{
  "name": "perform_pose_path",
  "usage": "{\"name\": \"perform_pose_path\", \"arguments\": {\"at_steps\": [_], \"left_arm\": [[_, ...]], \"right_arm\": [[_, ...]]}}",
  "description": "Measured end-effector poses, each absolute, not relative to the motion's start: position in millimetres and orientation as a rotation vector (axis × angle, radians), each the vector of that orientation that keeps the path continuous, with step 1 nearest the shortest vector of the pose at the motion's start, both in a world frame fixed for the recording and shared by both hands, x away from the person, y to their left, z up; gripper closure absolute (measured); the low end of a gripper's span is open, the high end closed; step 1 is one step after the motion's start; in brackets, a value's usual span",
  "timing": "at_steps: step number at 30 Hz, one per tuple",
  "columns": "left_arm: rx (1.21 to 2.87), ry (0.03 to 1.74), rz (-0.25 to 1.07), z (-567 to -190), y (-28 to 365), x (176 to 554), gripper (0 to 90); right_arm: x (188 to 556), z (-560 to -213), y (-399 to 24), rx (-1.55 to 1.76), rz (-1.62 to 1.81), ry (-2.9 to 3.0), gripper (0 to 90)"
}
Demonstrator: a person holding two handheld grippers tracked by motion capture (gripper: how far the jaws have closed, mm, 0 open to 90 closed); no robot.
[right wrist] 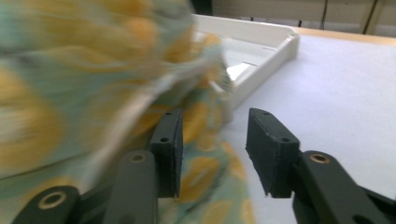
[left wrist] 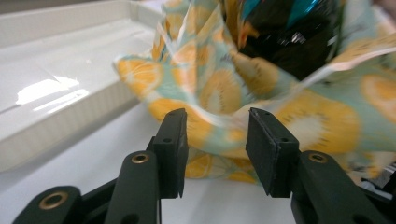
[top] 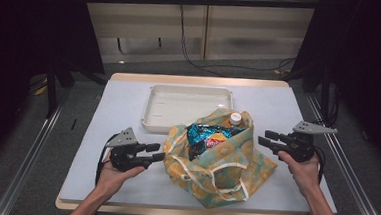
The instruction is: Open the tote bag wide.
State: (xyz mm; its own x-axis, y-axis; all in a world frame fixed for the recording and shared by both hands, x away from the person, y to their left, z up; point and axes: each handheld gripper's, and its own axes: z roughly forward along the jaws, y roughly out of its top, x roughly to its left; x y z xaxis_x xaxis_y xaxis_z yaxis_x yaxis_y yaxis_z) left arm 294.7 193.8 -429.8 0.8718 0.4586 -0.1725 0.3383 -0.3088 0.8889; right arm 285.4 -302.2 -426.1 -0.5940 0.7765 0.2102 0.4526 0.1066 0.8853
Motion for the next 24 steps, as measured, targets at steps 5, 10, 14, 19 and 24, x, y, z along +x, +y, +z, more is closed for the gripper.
{"name": "perform_pose_path", "arguments": {"at_steps": [5, 10, 14, 19, 24], "left_arm": [[1.892, 0.532, 0.15, -415.0, 191.1, 285.6, 54.7], [1.876, 0.467, 0.155, -398.6, 176.2, 282.3, 53.3], [1.874, 0.414, 0.104, -398.9, 159.2, 284.3, 41.8], [1.97, 0.358, 0.05, -415.4, 147.0, 276.9, 34.5], [2.041, 0.325, 0.04, -425.3, 147.8, 269.3, 53.9]], "right_arm": [[253.8, -408.9, -292.6, 1.131, 1.542, 2.09, 52.4], [231.0, -397.7, -274.7, 1.032, 1.576, 2.154, 43.7], [226.4, -397.9, -258.4, 1.004, 1.588, 2.188, 33.3], [231.6, -408.7, -249.8, 1.02, 1.571, 2.226, 28.5], [236.3, -414.3, -246.3, 1.025, 1.566, 2.25, 29.8]]}}
